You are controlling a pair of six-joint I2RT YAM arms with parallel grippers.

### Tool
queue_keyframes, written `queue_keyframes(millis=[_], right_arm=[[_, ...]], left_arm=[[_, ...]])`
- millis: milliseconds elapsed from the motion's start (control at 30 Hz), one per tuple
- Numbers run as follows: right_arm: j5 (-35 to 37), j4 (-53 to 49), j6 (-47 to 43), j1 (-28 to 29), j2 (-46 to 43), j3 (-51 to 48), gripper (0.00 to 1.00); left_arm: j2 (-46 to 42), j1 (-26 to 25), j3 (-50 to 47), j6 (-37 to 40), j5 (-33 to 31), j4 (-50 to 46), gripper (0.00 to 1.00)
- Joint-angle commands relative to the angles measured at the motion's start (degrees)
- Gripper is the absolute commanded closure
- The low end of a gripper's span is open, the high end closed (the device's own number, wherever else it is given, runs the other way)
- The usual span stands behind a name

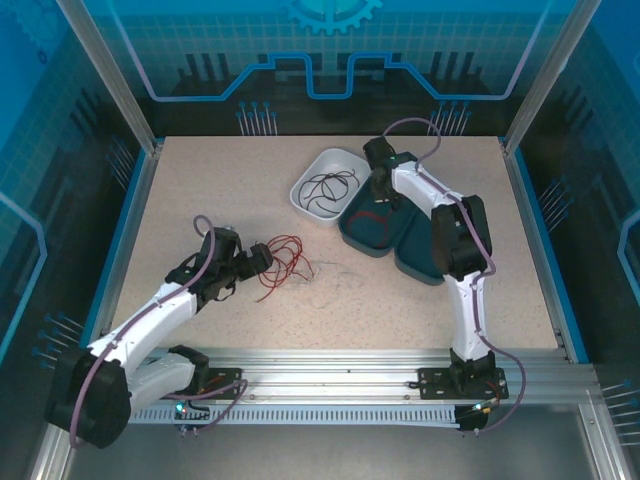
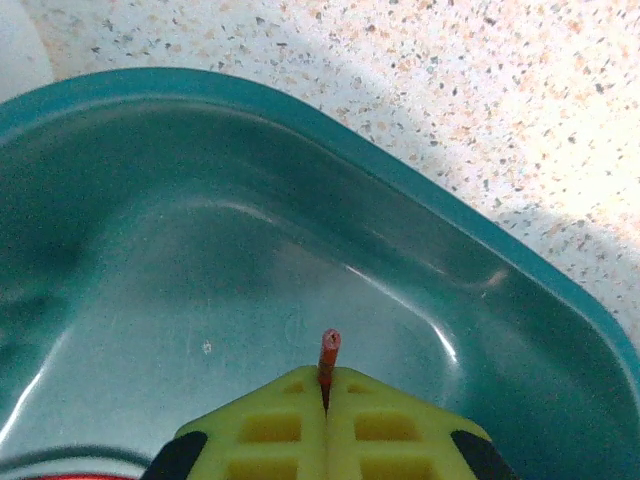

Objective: Untangle the cables

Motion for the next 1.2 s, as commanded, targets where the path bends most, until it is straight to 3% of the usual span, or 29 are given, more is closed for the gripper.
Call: queue_keyframes(millis=[0, 167, 400, 700, 900, 1167], right_arm=[[0.25, -1.83, -1.68, -0.28, 3.5, 3.86, 0.99], [0.42, -3.52, -2.34, -0.2, 7.08, 5.94, 1.0], [1.99, -5.41, -3.55, -0.06, 4.49, 5.04, 0.73], [4.5, -4.65, -3.68, 3.04, -13.95, -4.44, 0.44], [3.39, -4.04, -1.9, 8.38, -24.63, -11.49, 0.43], [-11.79, 6.53, 1.55, 21.65, -29.84, -19.58, 0.5]], left_arm=[[0.59, 0.62, 1.13, 0.23, 0.97, 1.5, 0.01], [0.73, 0.62, 0.76, 0.04, 0.98, 1.59, 0.01], [0.6, 0.62, 0.76, 0.36, 0.88, 1.19, 0.01], [-1.41, 0.63, 1.63, 0.67, 1.17, -0.12, 0.01], [-3.81, 0.62, 1.37, 0.6, 0.03, -1.12, 0.01], [-4.02, 1.79, 1.15, -0.16, -1.76, -1.7, 0.01]])
